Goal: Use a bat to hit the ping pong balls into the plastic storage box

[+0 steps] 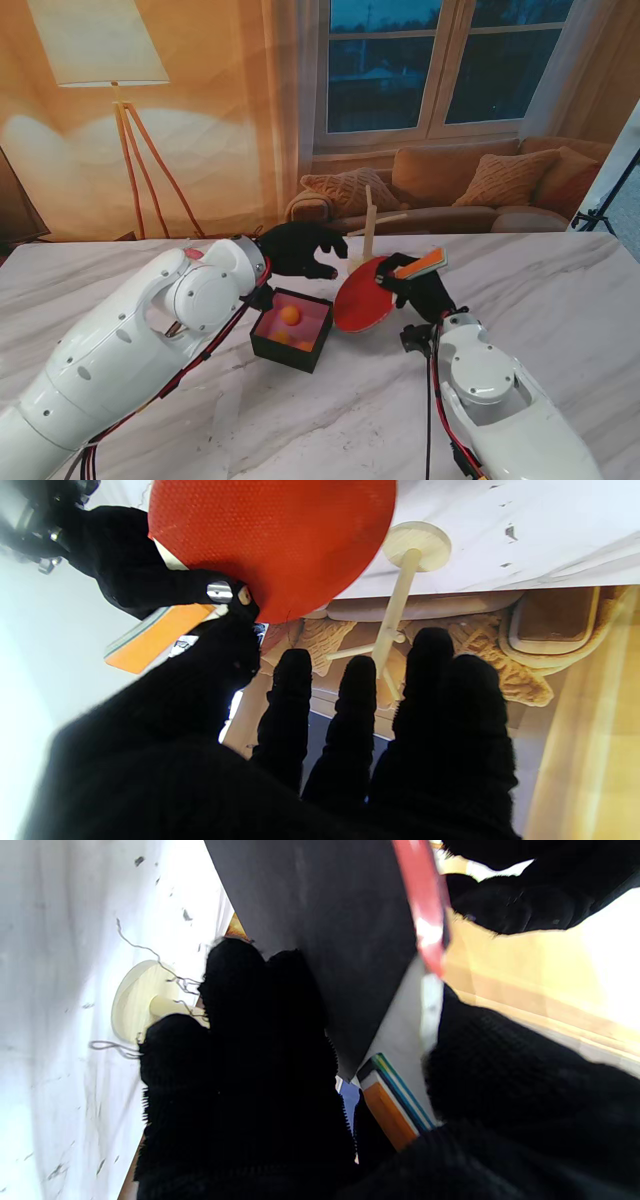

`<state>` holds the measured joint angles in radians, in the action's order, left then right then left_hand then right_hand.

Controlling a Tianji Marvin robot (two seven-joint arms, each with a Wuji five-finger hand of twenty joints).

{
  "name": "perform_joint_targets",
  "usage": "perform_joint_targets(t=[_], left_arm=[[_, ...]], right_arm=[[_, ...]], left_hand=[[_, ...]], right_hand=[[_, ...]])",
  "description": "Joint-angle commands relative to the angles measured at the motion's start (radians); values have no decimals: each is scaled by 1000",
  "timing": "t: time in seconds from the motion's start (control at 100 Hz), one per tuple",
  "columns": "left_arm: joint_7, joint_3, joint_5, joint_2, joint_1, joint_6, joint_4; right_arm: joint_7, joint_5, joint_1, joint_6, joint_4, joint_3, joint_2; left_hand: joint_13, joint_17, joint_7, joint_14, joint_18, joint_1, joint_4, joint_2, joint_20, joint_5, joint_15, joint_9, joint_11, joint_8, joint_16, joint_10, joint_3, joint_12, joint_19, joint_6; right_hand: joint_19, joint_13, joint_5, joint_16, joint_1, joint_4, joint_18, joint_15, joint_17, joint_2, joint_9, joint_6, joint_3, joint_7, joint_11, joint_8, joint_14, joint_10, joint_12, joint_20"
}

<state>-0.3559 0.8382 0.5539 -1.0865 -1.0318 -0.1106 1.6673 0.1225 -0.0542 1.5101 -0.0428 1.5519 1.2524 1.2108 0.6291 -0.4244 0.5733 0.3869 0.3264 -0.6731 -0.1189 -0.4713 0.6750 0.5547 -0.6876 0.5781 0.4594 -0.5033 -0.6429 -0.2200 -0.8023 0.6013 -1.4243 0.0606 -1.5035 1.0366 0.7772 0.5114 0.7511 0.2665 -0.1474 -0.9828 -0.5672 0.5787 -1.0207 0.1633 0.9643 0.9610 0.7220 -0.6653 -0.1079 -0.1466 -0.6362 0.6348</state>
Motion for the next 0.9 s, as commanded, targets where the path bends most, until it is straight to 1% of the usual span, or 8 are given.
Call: perform_joint_targets(t=[0.0,0.21,0.31,0.37,0.49,0.59,0.66,0.89], left_arm=[[-15,17,14,12,-18,-5,9],[-25,90,79,25,-92,-11,46],[-30,126,101,30,-129,-20,61],[-35,143,108,33,-148,-25,70],[-27,182,136,35,-189,-22,88],[-26,219,154,38,-229,-22,107],[-32,245,163,41,-259,-27,126],[-11,323,217,42,-358,-21,170]], right_arm=[[-9,7,12,4,-14,10,-1],[-31,27,16,3,-29,34,-9],[-44,37,17,6,-35,43,-13],[-58,42,17,12,-40,47,-17],[-96,59,16,19,-56,52,-27],[-107,67,17,28,-66,57,-30],[-105,80,13,29,-78,58,-31],[-95,89,0,48,-102,63,-28]], left_hand=[[-22,19,-8,62,-22,11,31,15,19,-7,-4,-16,7,0,-3,1,11,-20,7,13],[-52,81,-10,48,-20,12,30,34,16,1,3,-17,2,-4,-10,-1,31,-23,47,20],[-96,145,-14,42,-16,7,31,42,4,5,33,-29,-10,-5,-6,-6,43,-29,99,26],[-141,205,-20,35,-12,1,32,51,-9,7,69,-43,-21,-5,2,-6,59,-35,151,31],[-186,260,-37,19,-7,2,35,69,-30,3,122,-70,-45,-1,17,-4,89,-46,212,34],[-232,337,-64,10,-4,-6,36,84,-67,-3,175,-86,-67,6,34,-3,117,-61,297,36],[-255,375,-74,2,-9,-13,39,93,-77,-4,200,-99,-86,8,42,-4,133,-73,335,39],[-274,399,-94,-7,-12,-17,41,104,-80,-1,241,-109,-122,9,56,0,154,-106,383,41]], right_hand=[[-12,-44,186,2,113,-29,48,15,5,-108,-23,65,102,114,5,-37,90,205,5,10],[-12,-44,185,3,112,-29,47,13,7,-108,-22,61,102,114,5,-36,89,201,5,10],[-13,-43,180,3,111,-28,46,13,7,-109,-21,60,100,110,4,-33,88,198,6,10],[-13,-46,177,3,110,-28,45,14,9,-109,-19,58,99,107,3,-29,87,197,7,10],[-12,-48,169,3,109,-27,45,15,11,-108,-14,56,98,99,-1,-19,85,193,9,9],[-10,-51,164,3,109,-27,44,16,18,-110,-9,51,96,94,-5,-10,82,188,9,9],[-11,-51,159,4,108,-26,46,15,18,-108,-8,53,94,91,-6,-3,83,188,10,10],[-11,-56,136,4,104,-24,45,16,21,-108,6,51,90,81,-16,22,82,181,13,11]])
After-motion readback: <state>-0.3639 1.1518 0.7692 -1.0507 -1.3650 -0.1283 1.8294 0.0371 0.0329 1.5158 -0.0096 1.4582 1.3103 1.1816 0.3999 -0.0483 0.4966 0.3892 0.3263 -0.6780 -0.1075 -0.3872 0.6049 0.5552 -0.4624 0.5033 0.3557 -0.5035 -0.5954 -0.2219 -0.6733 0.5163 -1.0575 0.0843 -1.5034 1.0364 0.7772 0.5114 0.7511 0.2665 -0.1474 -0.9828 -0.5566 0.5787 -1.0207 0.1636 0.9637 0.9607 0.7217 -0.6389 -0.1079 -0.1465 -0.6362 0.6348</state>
